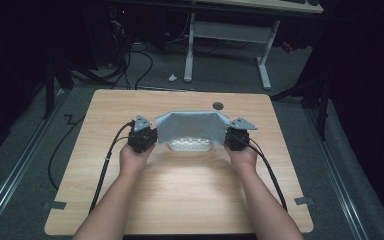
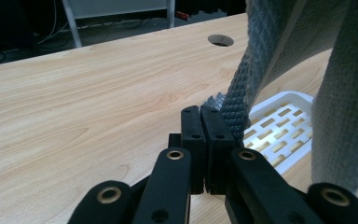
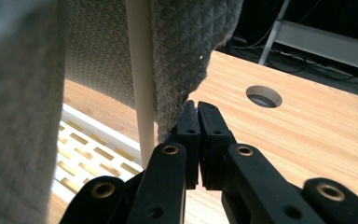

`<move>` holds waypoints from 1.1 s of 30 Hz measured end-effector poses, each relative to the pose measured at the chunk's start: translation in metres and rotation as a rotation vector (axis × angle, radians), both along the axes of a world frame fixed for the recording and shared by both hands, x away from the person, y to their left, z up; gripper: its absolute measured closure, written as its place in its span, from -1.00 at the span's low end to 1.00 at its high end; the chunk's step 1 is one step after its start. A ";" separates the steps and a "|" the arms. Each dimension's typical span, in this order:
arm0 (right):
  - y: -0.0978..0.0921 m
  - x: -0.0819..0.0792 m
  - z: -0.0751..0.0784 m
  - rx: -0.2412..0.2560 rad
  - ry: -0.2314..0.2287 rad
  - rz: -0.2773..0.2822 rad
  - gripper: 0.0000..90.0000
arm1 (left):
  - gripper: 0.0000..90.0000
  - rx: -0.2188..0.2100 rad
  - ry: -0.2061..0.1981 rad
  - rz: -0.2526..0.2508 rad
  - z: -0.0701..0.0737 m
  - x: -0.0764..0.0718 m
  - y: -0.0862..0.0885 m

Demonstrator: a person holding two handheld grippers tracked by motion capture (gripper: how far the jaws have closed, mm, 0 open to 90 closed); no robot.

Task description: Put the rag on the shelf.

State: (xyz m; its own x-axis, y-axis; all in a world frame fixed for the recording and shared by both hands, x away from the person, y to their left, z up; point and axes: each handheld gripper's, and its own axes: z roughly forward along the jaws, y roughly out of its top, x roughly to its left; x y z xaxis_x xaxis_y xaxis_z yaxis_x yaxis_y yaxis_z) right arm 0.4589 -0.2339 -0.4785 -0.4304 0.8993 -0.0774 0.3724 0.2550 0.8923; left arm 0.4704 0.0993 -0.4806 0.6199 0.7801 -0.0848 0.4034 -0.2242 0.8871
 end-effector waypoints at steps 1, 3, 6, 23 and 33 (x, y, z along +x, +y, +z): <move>0.000 0.000 0.000 0.000 -0.002 -0.001 0.96 | 0.93 -0.002 0.003 0.003 0.000 0.000 0.000; -0.001 0.000 0.000 0.001 -0.003 -0.008 0.90 | 0.88 -0.007 0.001 0.007 0.000 0.000 0.001; -0.003 0.000 0.001 0.008 0.001 -0.009 0.86 | 0.76 -0.015 0.008 0.021 0.001 0.000 0.005; -0.009 -0.006 0.006 0.019 -0.012 -0.016 0.65 | 0.42 -0.099 0.034 0.028 0.003 -0.002 0.018; -0.025 -0.007 0.009 0.028 -0.006 -0.066 0.67 | 0.27 -0.184 0.036 0.074 0.011 0.001 0.036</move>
